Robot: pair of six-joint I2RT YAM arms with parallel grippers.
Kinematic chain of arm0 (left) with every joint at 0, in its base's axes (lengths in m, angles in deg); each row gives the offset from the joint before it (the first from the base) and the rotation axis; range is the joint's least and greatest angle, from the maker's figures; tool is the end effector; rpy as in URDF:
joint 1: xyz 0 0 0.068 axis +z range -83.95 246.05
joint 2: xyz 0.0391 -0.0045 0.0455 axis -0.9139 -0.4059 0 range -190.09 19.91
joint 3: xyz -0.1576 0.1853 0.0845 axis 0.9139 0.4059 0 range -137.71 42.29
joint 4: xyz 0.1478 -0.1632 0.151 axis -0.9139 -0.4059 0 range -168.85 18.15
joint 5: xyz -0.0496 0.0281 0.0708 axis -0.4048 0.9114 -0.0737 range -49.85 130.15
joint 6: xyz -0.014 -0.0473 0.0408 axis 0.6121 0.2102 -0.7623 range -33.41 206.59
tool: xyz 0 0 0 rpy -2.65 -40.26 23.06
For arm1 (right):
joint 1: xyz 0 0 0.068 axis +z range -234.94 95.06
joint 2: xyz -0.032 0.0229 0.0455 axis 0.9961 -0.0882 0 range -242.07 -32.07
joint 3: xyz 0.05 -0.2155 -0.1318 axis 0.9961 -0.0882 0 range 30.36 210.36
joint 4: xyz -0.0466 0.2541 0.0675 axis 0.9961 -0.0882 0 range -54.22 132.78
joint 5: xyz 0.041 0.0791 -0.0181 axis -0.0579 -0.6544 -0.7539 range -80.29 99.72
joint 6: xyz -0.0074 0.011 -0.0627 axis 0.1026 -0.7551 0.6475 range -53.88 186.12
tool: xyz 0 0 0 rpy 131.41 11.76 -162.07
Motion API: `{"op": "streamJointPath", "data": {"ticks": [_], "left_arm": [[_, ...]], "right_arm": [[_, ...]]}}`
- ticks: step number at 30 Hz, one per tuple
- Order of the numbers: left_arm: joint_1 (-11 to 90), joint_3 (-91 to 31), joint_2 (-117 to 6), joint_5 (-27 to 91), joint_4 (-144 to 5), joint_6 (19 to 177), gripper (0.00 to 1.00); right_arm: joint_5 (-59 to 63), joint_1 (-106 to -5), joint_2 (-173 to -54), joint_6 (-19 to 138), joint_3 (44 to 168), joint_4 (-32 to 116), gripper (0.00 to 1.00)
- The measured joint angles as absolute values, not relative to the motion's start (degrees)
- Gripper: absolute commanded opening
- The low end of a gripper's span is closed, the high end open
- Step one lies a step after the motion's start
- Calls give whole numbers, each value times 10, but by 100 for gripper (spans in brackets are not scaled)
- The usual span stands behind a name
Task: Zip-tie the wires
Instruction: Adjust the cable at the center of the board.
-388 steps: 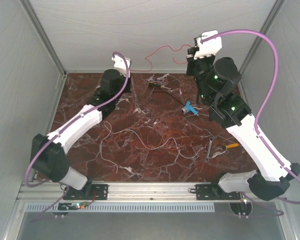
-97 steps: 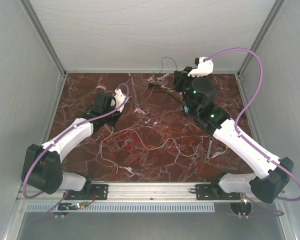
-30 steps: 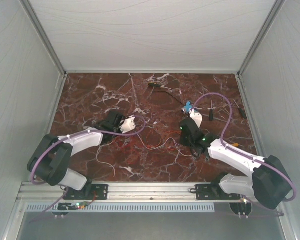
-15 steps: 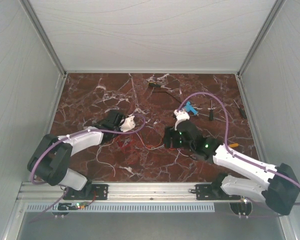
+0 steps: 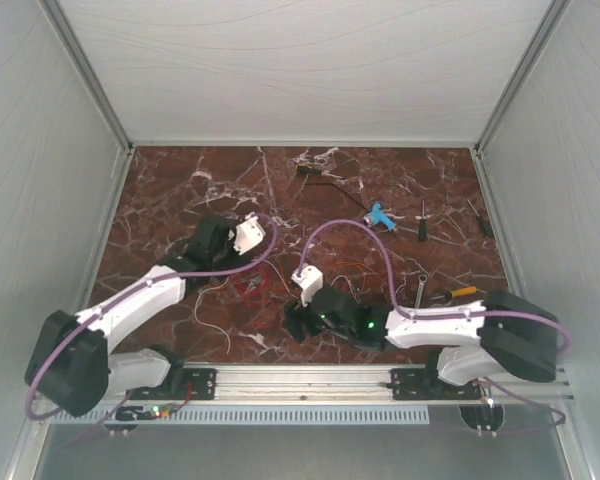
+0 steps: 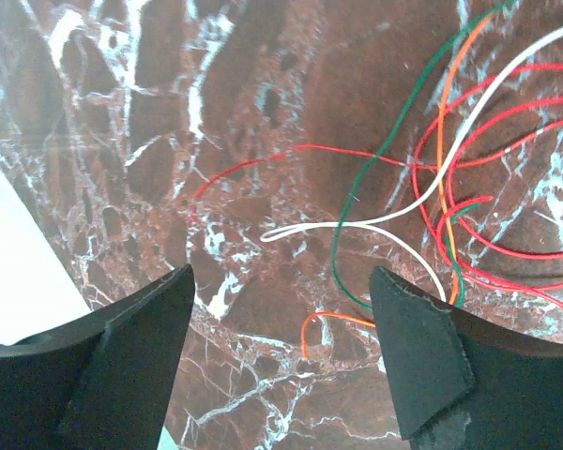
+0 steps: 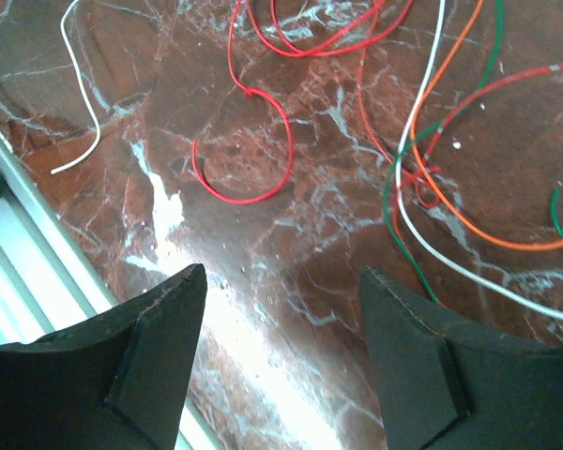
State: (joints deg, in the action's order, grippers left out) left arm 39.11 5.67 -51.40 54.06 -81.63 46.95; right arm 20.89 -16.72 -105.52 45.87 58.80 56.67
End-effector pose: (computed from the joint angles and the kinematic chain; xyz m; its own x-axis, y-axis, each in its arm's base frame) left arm 0.2444 -0.1108 0.1695 -0.2979 0.8461 -0.4420 0.6194 0.5237 0.5849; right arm 0.1107 0.2510 0.1529 -0.4739 -0.2710 -0.8379 -0.7306 0.6521 0.2023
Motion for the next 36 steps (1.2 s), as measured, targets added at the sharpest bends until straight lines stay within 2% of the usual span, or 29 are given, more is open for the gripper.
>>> {"op": "streamJointPath", "data": {"ticks": [13, 19, 23, 26, 27, 36], "left_arm": [[408, 58, -326, 490, -811, 797, 72], [411, 102, -240, 479, -779, 835, 72], [411, 137, -222, 480, -778, 840, 72], [411, 140, -222, 480, -778, 840, 71], [411, 140, -222, 481, -777, 840, 71], [411, 140, -210, 491, -777, 838, 71]], "right_arm": [[304, -130, -1239, 453, 686, 626, 59], [322, -127, -1293, 457, 715, 631, 46], [336, -126, -1323, 459, 735, 632, 25], [346, -126, -1342, 459, 750, 627, 4], [350, -126, -1345, 459, 755, 623, 0], [368, -126, -1332, 465, 814, 527, 0]]}}
